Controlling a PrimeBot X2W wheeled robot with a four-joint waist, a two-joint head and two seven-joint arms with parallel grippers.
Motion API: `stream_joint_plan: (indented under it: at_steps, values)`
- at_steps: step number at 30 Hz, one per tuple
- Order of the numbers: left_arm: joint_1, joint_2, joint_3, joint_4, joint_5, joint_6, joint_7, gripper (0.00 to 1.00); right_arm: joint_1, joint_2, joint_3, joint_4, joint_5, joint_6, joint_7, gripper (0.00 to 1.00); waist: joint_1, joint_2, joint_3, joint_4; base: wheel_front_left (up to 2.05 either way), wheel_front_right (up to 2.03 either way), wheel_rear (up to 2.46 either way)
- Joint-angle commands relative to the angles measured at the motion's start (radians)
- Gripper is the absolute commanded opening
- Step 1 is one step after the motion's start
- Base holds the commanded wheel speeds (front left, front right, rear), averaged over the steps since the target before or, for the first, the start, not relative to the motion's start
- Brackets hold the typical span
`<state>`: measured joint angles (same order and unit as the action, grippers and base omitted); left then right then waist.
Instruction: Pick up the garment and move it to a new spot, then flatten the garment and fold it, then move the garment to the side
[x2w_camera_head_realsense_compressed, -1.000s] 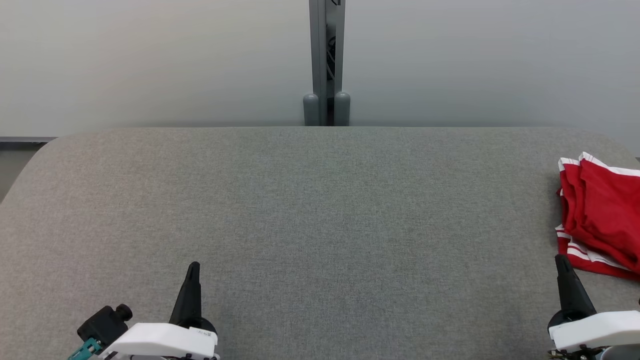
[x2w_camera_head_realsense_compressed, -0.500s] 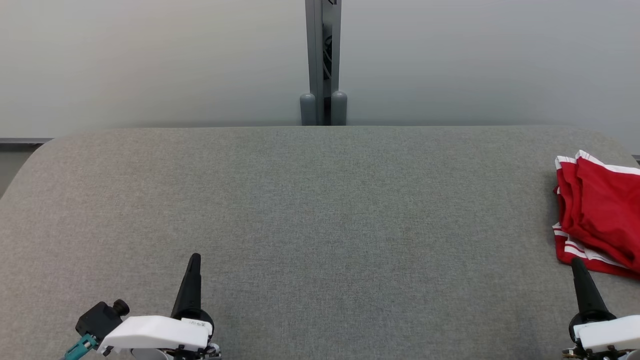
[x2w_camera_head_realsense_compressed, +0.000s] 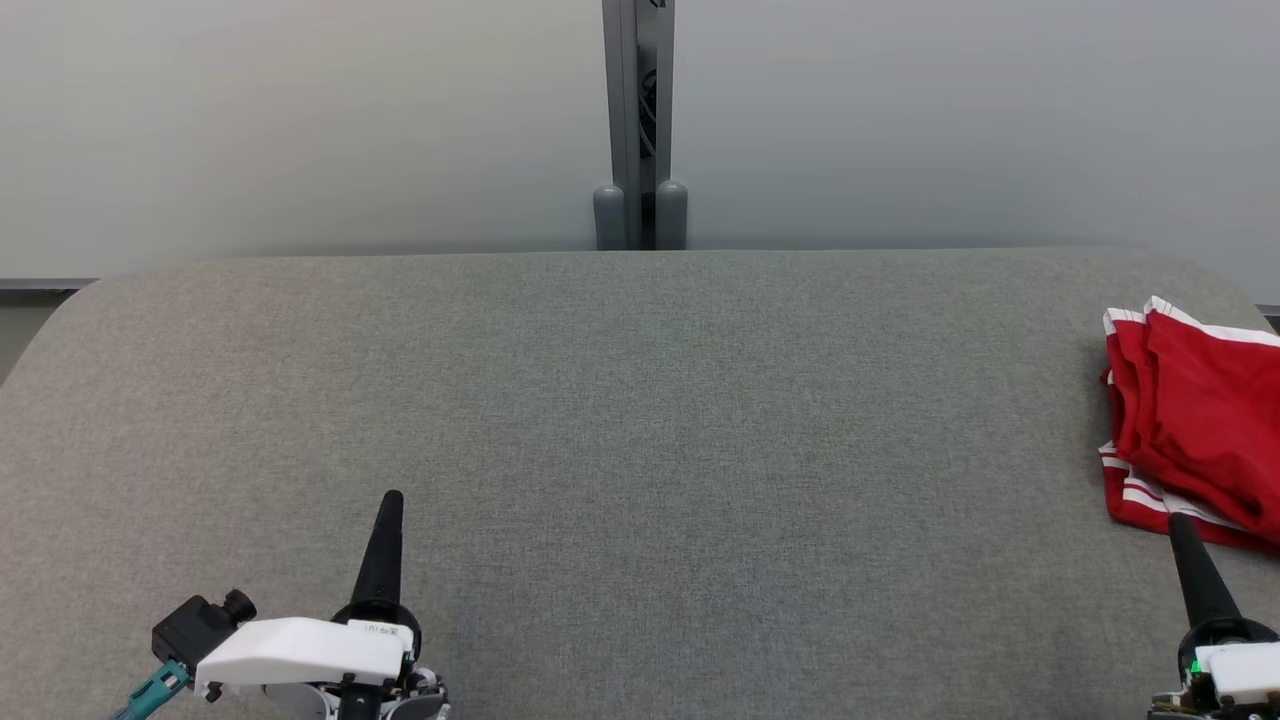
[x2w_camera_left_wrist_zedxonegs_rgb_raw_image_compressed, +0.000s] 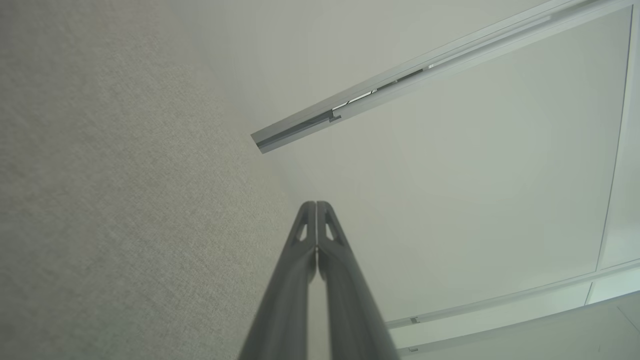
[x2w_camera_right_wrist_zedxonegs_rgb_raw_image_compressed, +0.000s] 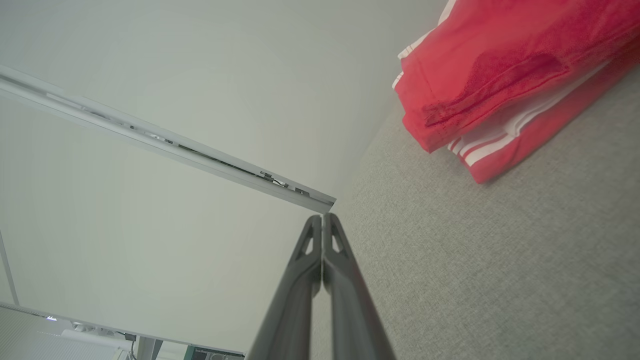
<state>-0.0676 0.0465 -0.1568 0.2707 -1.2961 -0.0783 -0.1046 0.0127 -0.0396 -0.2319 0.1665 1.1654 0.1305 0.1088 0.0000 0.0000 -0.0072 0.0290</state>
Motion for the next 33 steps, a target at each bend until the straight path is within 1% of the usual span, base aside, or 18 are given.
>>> stream_joint_plan:
  at_steps: [1, 33]
  values:
    - [-0.024, 0.004, 0.001, -0.011, -0.021, -0.009, 0.005, 0.00, 0.007, -0.011, -0.013, -0.018, 0.032, 0.000, 0.011, 0.00, 0.0000, 0.0000, 0.000, -0.001, 0.00, 0.00, 0.00]
    - [-0.050, 0.005, -0.001, -0.025, -0.239, -0.039, 0.045, 0.00, 0.029, -0.014, -0.093, -0.051, 0.325, 0.000, 0.107, 0.00, 0.0000, 0.0000, 0.005, -0.018, 0.00, 0.00, 0.00]
